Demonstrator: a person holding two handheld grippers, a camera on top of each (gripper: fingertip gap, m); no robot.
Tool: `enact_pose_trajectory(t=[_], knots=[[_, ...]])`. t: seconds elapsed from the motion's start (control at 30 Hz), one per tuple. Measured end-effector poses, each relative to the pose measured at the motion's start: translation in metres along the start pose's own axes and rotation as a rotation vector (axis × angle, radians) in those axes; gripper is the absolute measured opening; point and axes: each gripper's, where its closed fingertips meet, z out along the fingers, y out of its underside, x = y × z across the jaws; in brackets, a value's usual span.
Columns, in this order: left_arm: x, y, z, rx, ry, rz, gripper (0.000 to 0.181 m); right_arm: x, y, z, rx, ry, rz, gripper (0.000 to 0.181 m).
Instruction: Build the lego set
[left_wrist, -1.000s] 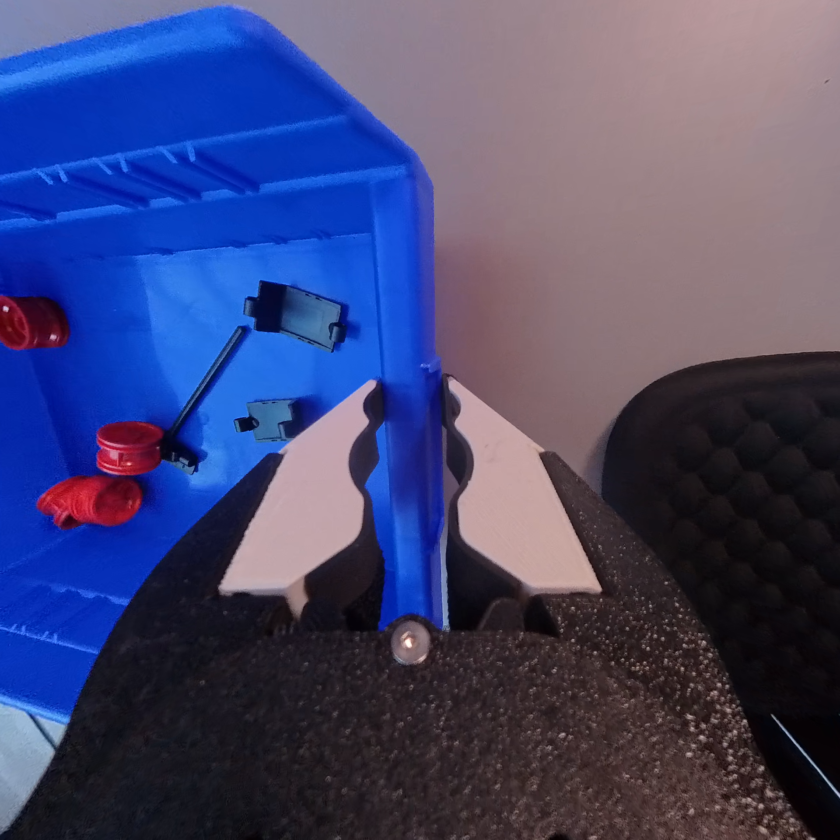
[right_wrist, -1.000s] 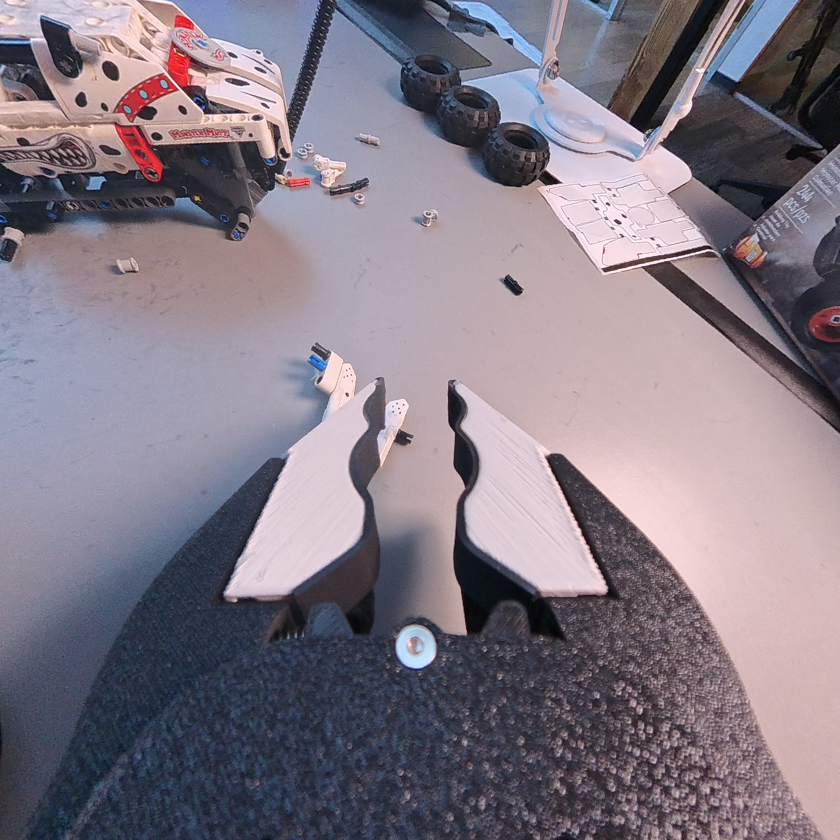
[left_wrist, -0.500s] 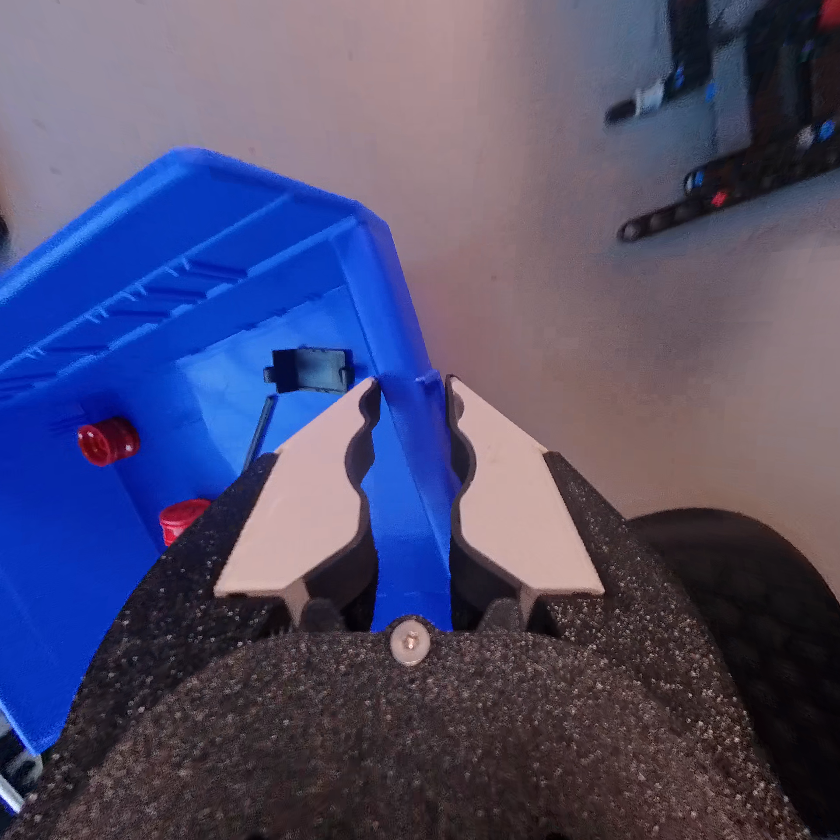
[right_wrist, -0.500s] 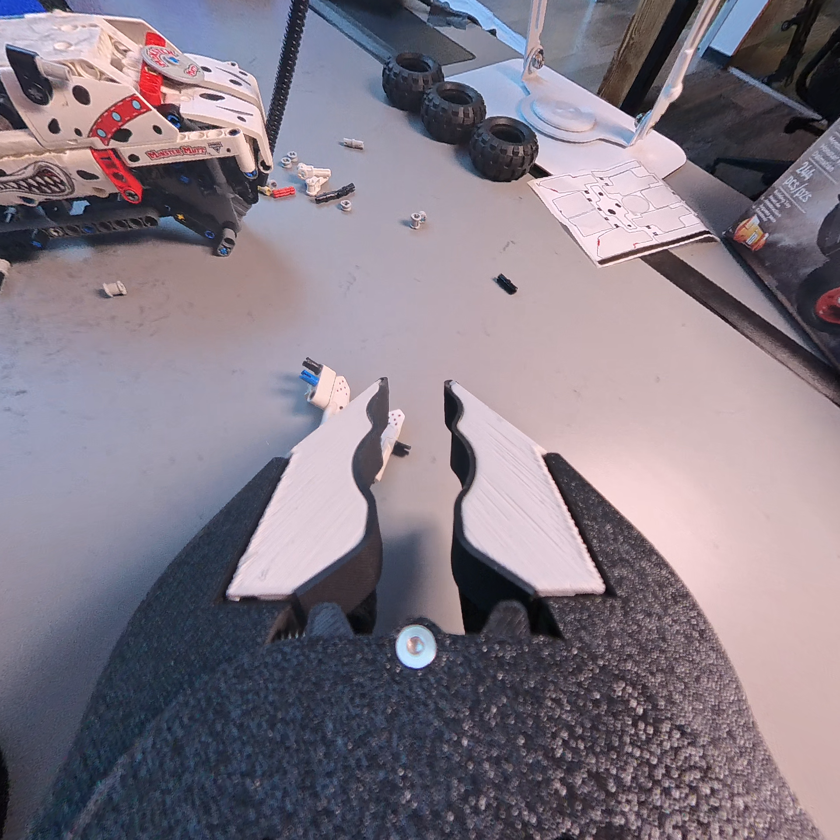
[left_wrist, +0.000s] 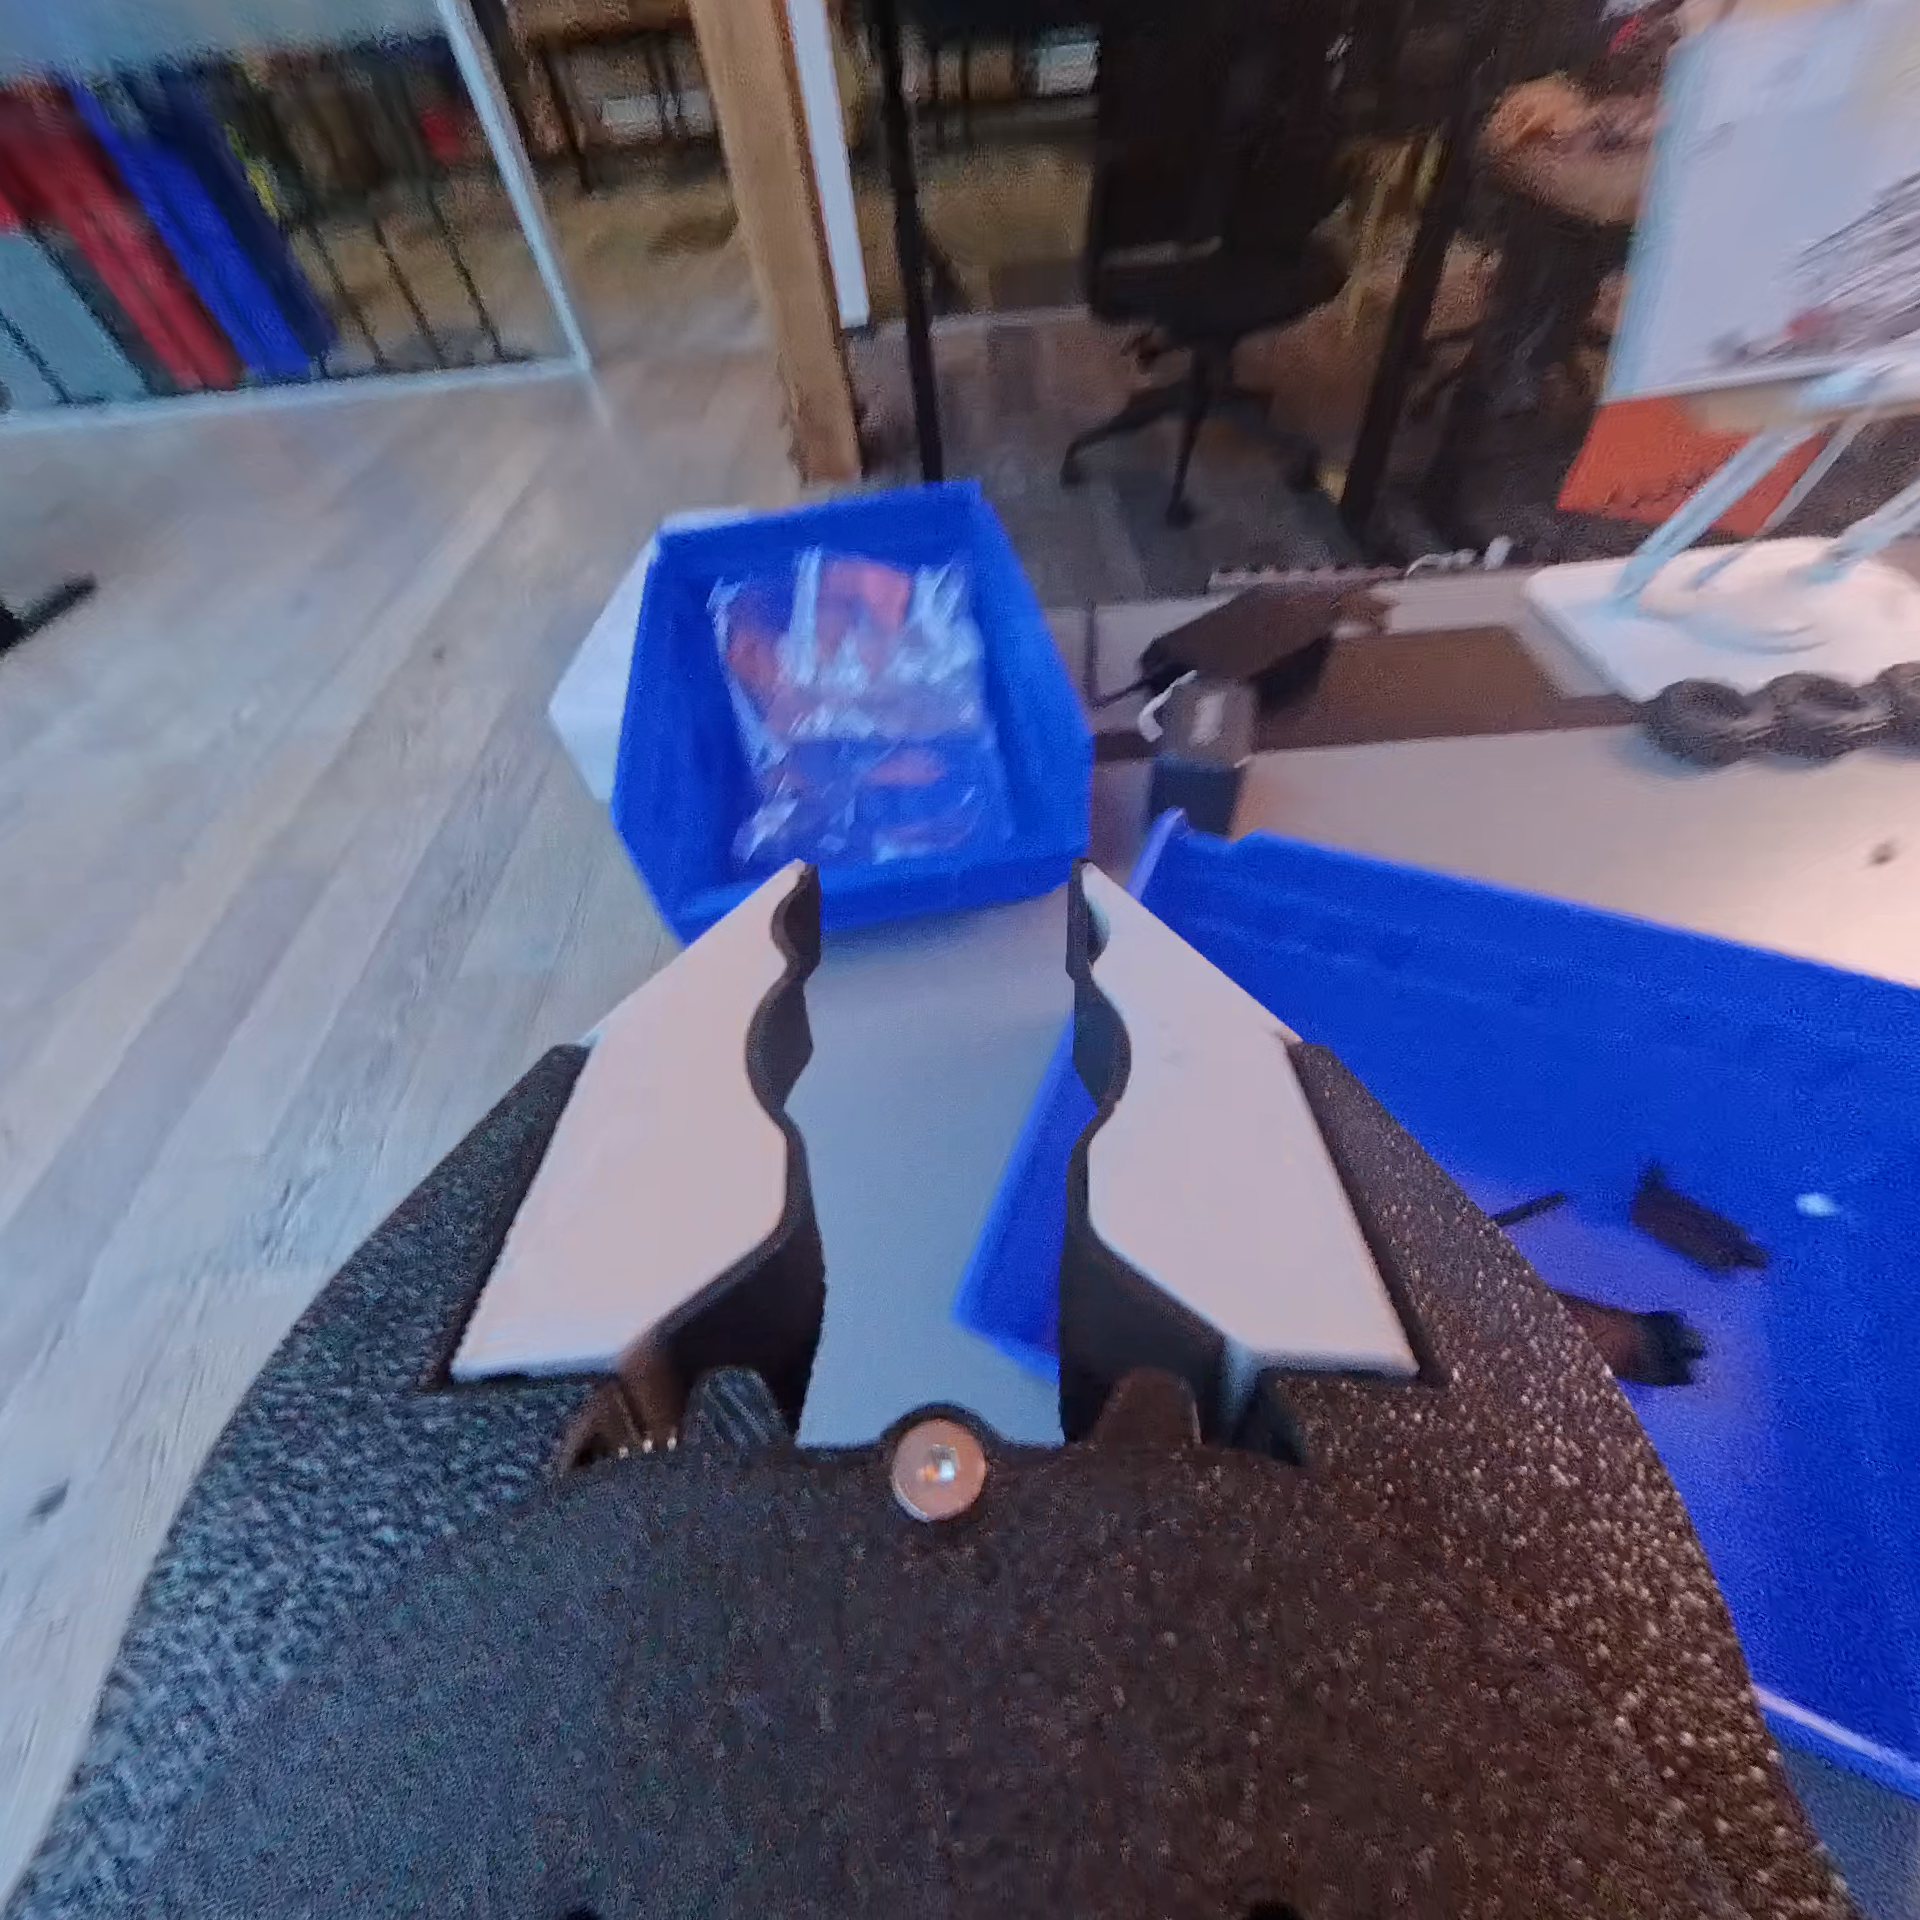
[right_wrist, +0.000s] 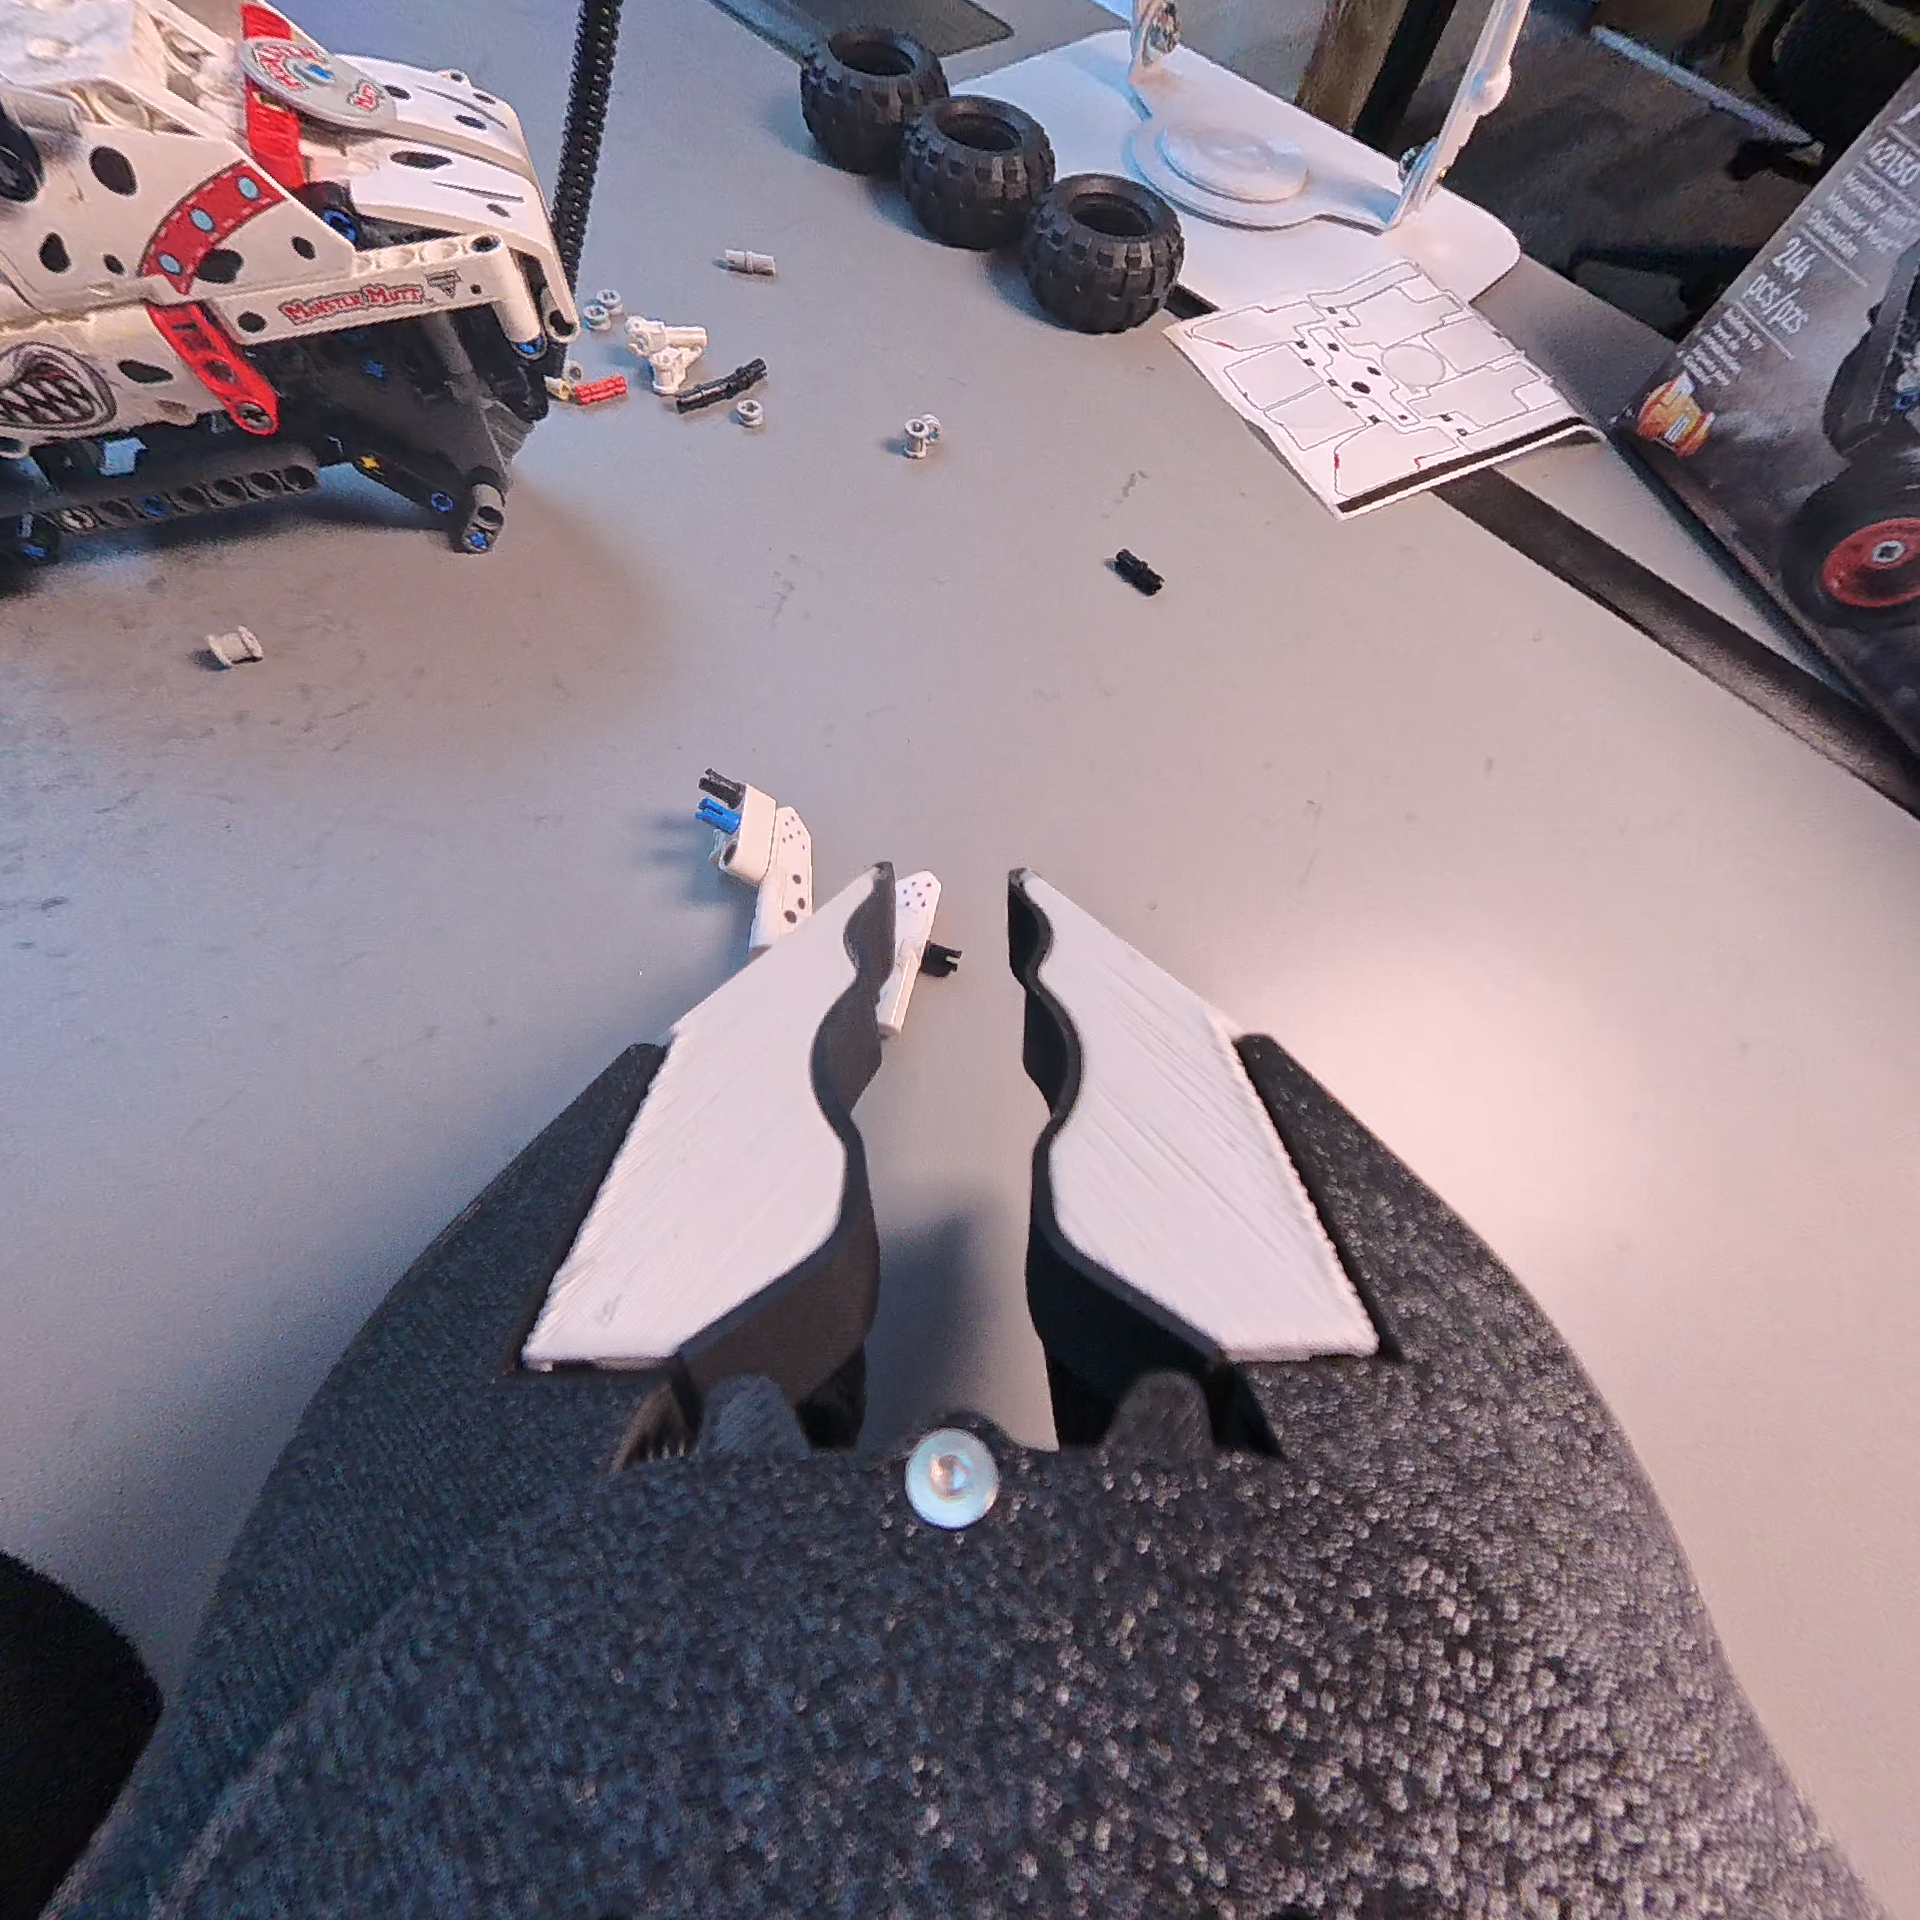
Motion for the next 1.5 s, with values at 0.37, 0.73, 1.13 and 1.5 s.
enact_pose_trajectory(t=[0.37,0.73,1.13,1.5], knots=[[-0.093,0.168,0.114,-0.469,-0.063,-0.024,0.044,-0.001,0.013,-0.019,-0.081,0.087,0.004,0.02],[-0.097,0.185,0.131,-0.525,-0.017,-0.053,0.005,-0.007,0.03,-0.017,-0.122,0.095,0.042,0.02],[0.036,0.021,0.091,-0.091,0.282,0.343,0.005,-0.004,0.023,-0.02,-0.069,0.082,0.045,0.02],[0.341,0.022,0.131,-0.252,0.808,0.873,0.006,-0.006,0.008,-0.029,0.064,0.077,0.039,0.019]])
